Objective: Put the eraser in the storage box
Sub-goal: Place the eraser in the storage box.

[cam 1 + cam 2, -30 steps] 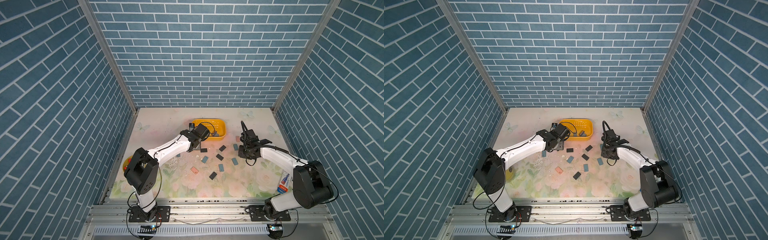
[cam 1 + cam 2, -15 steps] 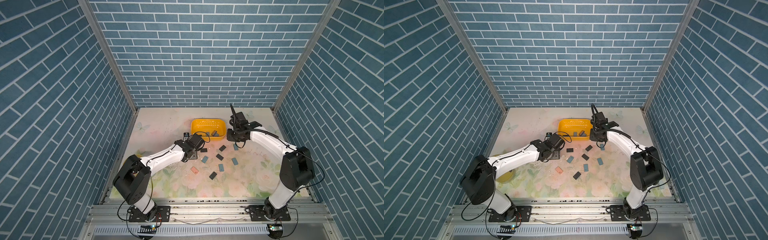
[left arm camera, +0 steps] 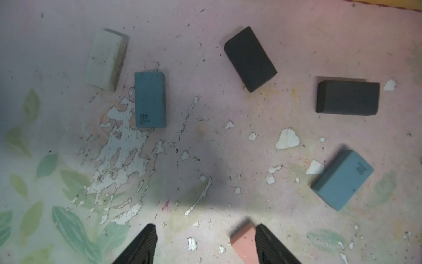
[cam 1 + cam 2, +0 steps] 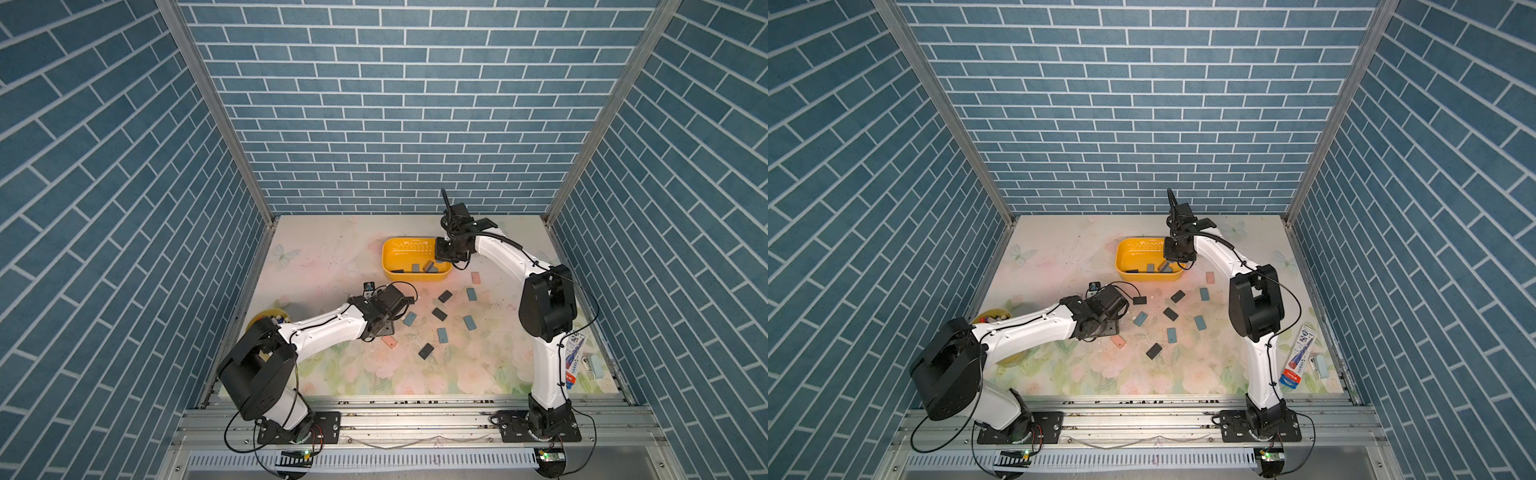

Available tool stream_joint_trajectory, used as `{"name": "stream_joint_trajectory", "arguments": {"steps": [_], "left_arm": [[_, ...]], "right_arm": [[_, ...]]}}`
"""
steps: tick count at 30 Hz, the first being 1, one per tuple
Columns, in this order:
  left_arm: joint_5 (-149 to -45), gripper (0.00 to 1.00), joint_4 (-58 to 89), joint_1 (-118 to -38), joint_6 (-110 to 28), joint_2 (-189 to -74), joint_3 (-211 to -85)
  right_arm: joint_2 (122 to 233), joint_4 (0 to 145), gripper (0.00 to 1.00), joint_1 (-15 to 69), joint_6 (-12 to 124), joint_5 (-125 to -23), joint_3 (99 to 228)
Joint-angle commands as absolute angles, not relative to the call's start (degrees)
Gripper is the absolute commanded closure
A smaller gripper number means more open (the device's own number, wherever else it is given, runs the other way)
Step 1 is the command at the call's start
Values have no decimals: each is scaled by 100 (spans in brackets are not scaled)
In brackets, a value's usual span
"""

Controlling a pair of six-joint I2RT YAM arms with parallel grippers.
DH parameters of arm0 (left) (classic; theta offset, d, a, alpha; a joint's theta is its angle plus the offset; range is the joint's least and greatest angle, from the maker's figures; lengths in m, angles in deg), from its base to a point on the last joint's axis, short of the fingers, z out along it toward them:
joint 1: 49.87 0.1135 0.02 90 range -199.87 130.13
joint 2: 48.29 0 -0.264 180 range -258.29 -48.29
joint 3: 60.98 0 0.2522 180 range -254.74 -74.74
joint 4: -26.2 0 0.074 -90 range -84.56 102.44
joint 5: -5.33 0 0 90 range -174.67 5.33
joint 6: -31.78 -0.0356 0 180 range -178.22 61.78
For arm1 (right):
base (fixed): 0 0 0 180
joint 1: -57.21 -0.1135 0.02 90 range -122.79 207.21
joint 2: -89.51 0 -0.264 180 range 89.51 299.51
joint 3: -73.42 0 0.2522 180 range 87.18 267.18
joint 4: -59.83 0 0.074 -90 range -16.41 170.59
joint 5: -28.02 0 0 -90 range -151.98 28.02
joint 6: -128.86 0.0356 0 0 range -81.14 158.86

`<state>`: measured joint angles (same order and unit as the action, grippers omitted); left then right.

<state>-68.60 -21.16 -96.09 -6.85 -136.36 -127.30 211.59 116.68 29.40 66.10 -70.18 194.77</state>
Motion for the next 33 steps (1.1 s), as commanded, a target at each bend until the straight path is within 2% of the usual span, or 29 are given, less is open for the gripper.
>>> {"name": "stream_joint_trajectory", "arguments": {"steps": [1,9,14,20,23,28,33], "left_arm": [[-6894,28,-2046,-9722,-390,-13615,-12654],[-7038,28,-1887,-9881,-84,-13878,-12616],[-7094,29,-1854,-9940,20,-14084,-12677],[-7123,29,-1761,-9970,125,-14191,-12651],[-7131,29,-1734,-9984,154,-14236,-12651],[-7147,30,-1705,-9997,204,-14312,-12679],[-7175,30,-1683,-10014,284,-14373,-12686]], "right_arm": [[21473,12065,84,2927,6411,-7263,19817],[21990,12218,83,2917,6321,-7358,20173],[22049,12241,79,2896,6307,-7334,20247],[22013,12281,67,2848,6229,-7240,20276],[21935,12266,56,2805,6176,-7163,20280],[21772,12316,48,2744,6084,-6997,20294],[20937,12010,41,2698,6048,-6447,19690]]}}
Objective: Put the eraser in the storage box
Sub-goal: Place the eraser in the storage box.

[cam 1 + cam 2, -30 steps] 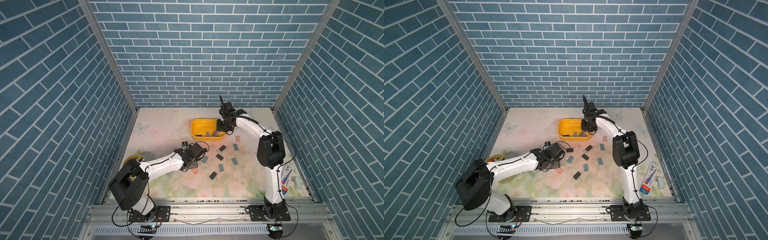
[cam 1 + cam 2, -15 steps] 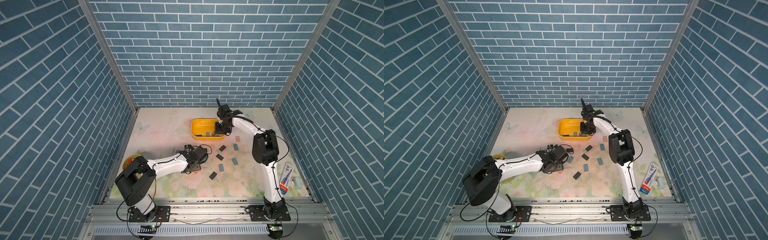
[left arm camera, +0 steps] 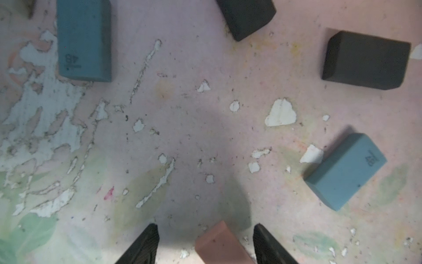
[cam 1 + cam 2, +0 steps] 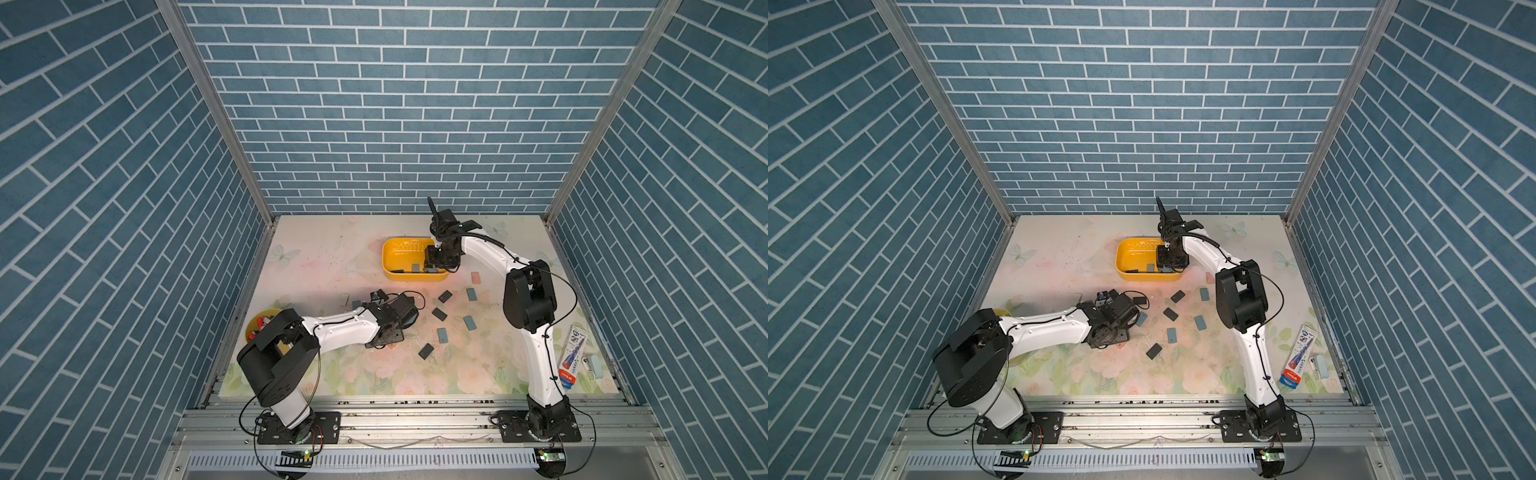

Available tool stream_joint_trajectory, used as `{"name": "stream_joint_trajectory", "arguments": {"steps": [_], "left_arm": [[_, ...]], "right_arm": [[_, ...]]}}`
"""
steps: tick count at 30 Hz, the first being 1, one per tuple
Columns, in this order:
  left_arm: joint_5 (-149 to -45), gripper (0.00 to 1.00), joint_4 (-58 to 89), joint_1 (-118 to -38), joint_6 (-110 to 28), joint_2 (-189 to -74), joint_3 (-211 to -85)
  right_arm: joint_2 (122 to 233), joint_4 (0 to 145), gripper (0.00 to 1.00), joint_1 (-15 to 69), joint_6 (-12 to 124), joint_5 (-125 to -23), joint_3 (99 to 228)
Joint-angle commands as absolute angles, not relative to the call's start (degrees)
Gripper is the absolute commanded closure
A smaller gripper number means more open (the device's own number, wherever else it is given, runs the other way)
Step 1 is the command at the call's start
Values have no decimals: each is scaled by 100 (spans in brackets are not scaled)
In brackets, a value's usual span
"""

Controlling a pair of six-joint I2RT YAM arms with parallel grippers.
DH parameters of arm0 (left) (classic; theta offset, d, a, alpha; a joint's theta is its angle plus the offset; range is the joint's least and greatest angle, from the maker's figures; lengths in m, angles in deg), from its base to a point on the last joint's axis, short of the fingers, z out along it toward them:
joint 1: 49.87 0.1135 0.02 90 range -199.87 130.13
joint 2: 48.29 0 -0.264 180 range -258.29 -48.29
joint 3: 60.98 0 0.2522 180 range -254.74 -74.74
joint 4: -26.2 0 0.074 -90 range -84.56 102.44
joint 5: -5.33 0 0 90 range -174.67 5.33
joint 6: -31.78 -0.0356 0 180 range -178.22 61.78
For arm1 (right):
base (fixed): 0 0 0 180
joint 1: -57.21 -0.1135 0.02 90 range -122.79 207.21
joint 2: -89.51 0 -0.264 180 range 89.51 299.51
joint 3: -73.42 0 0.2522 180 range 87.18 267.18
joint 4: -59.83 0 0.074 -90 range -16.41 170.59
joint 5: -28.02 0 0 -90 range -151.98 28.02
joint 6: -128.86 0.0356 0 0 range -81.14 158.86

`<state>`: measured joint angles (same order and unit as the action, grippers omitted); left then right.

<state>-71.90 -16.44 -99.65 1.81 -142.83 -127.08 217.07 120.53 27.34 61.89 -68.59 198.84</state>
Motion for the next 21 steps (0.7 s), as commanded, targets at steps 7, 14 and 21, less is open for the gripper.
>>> {"name": "stream_joint_trajectory", "arguments": {"steps": [7,14,21], "left_arm": [[-7284,33,-1626,-10049,447,-14481,-12673],[-7346,35,-1744,-10152,849,-14336,-12599],[-7664,37,-1939,-10303,1192,-14345,-12737]], "right_arm": [[19410,11228,35,2696,6098,-6089,18047],[18226,10640,32,2698,6283,-5861,16558],[17641,10322,32,2698,6391,-5895,15640]]}}
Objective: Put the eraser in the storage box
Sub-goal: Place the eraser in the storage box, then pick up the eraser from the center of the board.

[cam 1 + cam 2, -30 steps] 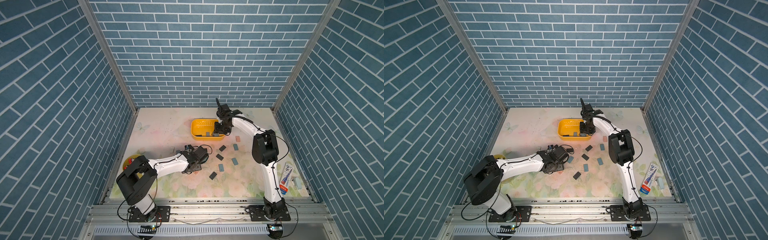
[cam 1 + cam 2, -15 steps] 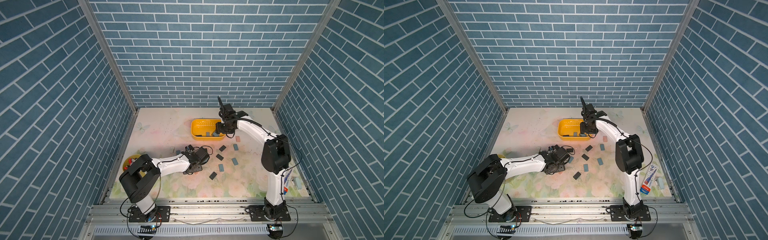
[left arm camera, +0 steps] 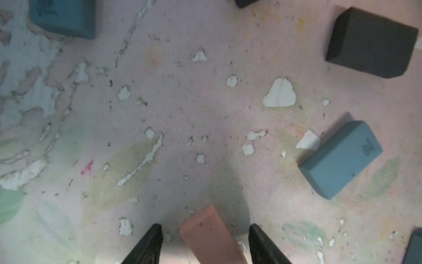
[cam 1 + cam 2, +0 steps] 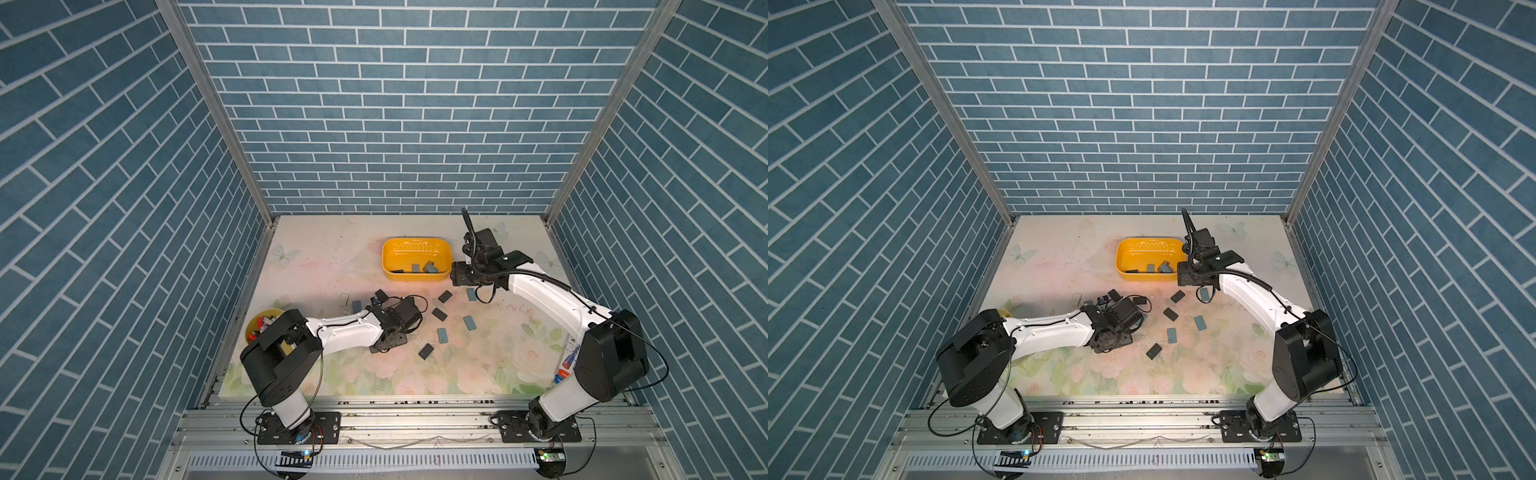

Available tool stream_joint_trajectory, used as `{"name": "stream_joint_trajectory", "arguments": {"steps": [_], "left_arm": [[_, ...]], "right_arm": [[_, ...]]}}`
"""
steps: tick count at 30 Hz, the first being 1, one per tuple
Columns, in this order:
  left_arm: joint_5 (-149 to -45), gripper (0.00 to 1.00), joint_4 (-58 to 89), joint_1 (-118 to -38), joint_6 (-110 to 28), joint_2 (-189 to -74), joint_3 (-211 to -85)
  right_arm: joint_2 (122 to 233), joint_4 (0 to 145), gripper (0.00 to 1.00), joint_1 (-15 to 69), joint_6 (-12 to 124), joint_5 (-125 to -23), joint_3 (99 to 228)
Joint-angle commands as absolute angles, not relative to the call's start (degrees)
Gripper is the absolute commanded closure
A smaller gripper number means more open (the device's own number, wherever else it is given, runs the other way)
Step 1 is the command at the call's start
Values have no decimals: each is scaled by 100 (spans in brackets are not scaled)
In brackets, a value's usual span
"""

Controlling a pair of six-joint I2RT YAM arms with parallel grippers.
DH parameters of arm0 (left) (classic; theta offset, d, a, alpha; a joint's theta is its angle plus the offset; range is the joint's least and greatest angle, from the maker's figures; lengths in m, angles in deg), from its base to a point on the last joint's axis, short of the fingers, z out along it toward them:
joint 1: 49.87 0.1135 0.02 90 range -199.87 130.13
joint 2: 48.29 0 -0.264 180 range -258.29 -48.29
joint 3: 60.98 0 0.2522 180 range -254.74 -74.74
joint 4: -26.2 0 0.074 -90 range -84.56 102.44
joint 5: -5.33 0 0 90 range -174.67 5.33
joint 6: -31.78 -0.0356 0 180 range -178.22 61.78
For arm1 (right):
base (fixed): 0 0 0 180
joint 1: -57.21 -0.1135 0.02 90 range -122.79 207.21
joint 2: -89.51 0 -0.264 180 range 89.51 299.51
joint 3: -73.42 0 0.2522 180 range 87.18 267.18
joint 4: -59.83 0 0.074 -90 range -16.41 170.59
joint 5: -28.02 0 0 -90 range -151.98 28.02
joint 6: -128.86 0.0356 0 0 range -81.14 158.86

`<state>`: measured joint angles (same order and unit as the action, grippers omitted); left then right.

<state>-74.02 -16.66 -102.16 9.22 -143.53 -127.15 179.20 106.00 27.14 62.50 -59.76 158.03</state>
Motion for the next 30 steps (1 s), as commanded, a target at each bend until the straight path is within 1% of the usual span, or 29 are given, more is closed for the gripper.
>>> {"name": "stream_joint_trajectory", "arguments": {"steps": [1,8,18,20,22,23,30], "left_arm": [[-7655,38,-1958,-10319,1248,-14316,-12730],[-7420,46,-2162,-10322,1376,-14188,-12711],[-7353,58,-2250,-10304,1233,-14407,-12827],[-7293,60,-2292,-10283,1174,-14422,-12830],[-7241,66,-2316,-10256,1107,-14421,-12827],[-7216,67,-2341,-10245,1067,-14422,-12827],[-7066,74,-2478,-10150,723,-14424,-12836]], "right_arm": [[17575,10273,32,2690,6397,-5904,15522],[17233,9978,32,2686,6505,-6028,14861],[17037,9796,31,2684,6567,-6196,14524],[17036,9806,31,2681,6580,-6157,14488],[17037,9873,31,2680,6616,-6089,14481],[17045,9905,31,2684,6627,-6067,14482],[17098,10424,31,2675,6705,-5604,14586]]}}
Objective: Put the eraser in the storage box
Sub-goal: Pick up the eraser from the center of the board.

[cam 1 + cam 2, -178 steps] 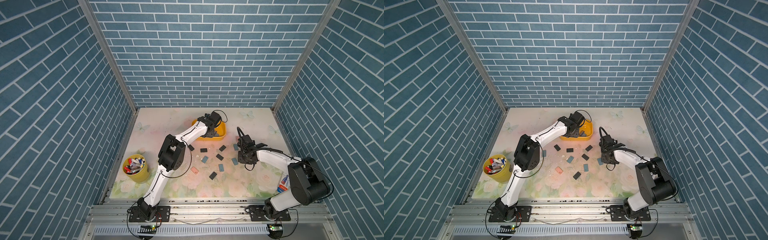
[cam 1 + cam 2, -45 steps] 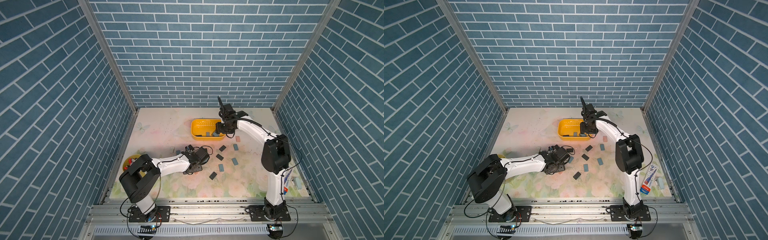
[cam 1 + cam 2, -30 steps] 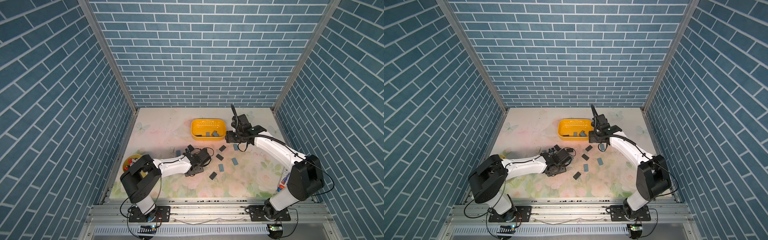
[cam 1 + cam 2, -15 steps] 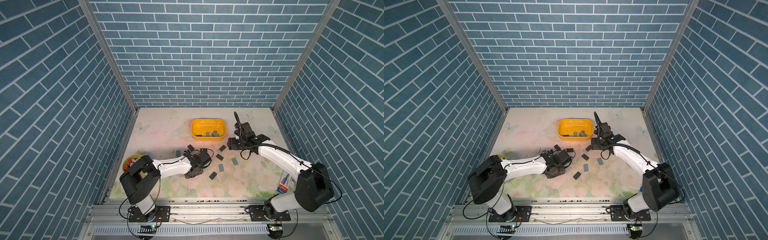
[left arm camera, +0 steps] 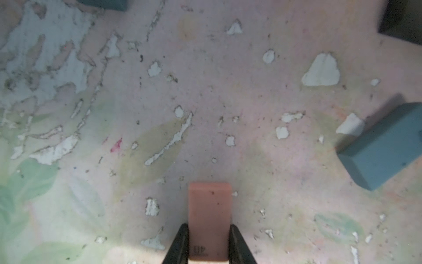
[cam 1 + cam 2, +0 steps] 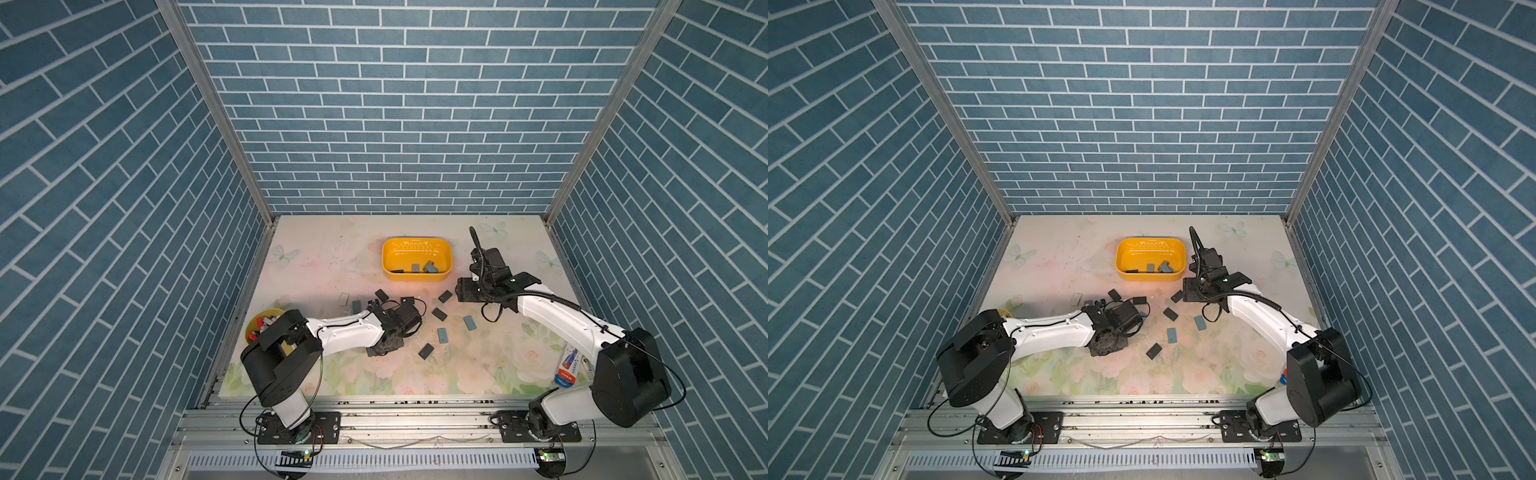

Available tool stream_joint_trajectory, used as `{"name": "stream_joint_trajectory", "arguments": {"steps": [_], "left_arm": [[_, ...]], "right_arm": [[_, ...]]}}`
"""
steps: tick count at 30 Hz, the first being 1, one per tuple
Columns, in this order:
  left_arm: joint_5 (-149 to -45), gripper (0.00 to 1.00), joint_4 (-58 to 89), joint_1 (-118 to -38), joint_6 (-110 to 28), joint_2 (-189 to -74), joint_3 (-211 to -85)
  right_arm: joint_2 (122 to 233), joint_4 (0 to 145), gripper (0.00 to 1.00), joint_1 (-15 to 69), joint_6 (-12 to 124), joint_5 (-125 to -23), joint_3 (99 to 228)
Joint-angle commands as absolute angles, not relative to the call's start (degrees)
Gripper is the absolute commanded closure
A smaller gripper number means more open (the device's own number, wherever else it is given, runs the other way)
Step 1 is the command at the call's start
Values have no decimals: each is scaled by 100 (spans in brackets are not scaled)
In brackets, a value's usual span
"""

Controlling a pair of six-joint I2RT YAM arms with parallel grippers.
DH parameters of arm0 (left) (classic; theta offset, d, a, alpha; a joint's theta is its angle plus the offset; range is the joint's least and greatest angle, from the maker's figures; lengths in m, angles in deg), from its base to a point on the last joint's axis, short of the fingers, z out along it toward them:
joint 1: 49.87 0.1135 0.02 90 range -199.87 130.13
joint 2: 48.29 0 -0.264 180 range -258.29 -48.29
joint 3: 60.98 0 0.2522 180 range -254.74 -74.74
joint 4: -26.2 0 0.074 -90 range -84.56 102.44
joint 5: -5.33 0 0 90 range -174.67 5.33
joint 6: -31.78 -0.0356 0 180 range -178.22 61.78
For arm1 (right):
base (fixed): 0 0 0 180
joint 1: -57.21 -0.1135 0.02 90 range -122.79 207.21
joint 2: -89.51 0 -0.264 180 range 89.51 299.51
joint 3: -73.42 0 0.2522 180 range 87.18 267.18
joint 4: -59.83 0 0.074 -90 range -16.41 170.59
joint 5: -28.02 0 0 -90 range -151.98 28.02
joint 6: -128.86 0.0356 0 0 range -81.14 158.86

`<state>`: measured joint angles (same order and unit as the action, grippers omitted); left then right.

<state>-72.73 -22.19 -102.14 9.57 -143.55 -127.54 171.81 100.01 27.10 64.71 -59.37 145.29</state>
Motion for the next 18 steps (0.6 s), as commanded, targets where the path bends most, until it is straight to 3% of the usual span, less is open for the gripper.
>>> {"name": "stream_joint_trajectory", "arguments": {"steps": [1,18], "left_arm": [[-7051,74,-2503,-10138,663,-14428,-12836],[-6231,79,-3219,-10091,-730,-14154,-13699]], "right_arm": [[17092,10522,31,2681,6723,-5506,14575],[17041,10587,33,2646,6857,-5600,13702]]}}
